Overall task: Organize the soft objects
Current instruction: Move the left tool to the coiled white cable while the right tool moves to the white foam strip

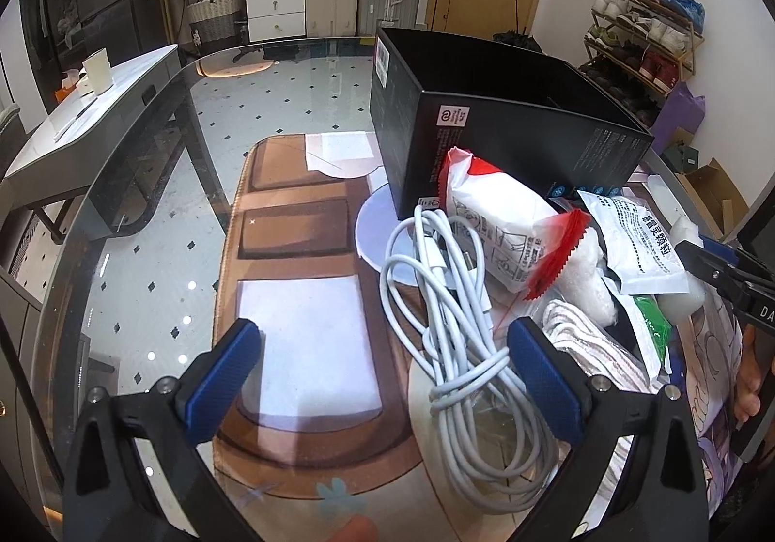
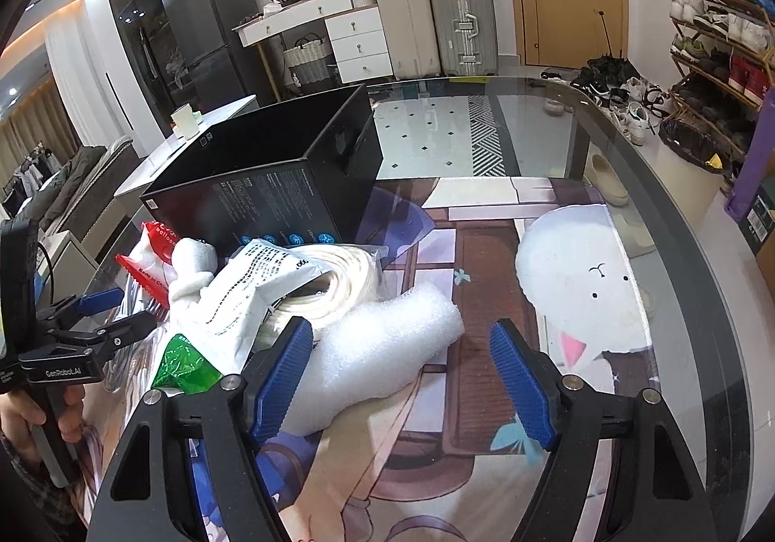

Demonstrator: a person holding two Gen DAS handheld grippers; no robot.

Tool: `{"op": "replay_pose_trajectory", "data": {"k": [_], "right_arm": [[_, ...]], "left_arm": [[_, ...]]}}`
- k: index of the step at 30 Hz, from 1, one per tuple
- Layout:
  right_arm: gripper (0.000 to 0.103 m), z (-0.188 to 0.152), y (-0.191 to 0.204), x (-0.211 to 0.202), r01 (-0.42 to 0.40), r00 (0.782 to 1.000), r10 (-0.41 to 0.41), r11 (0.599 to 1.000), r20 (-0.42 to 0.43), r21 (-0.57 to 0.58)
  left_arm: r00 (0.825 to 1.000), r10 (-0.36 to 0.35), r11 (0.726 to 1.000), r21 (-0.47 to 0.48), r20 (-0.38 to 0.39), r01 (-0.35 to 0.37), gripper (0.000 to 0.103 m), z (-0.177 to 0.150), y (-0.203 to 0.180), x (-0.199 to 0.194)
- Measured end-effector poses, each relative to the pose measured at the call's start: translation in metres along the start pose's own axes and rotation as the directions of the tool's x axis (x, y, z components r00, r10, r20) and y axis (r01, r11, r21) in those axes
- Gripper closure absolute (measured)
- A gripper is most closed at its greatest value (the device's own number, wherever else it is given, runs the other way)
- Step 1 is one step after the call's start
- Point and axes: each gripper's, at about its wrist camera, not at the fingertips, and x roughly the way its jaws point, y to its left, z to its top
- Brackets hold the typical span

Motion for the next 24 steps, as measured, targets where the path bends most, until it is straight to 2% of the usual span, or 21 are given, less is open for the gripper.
{"op": "replay_pose_trajectory", "data": {"k": [13,24], "right_arm": [[0.026,-0.001,0.002,0.0,-0.008,1.0,0.008,1.0,-0.025,0.017],[0.027,-0.012,-0.005,-0.017,-0.003,1.0,0.005,0.997,-0.03,0.074]], "left_arm": [[0.999,0.041,0.999,0.026,-0.016,-0.041,0.0,0.004,-0.001,0.006],[0.999,0.039,0.999,0.029,-0.014,-0.039,0.0,0.003,-0.002,0.005]]}}
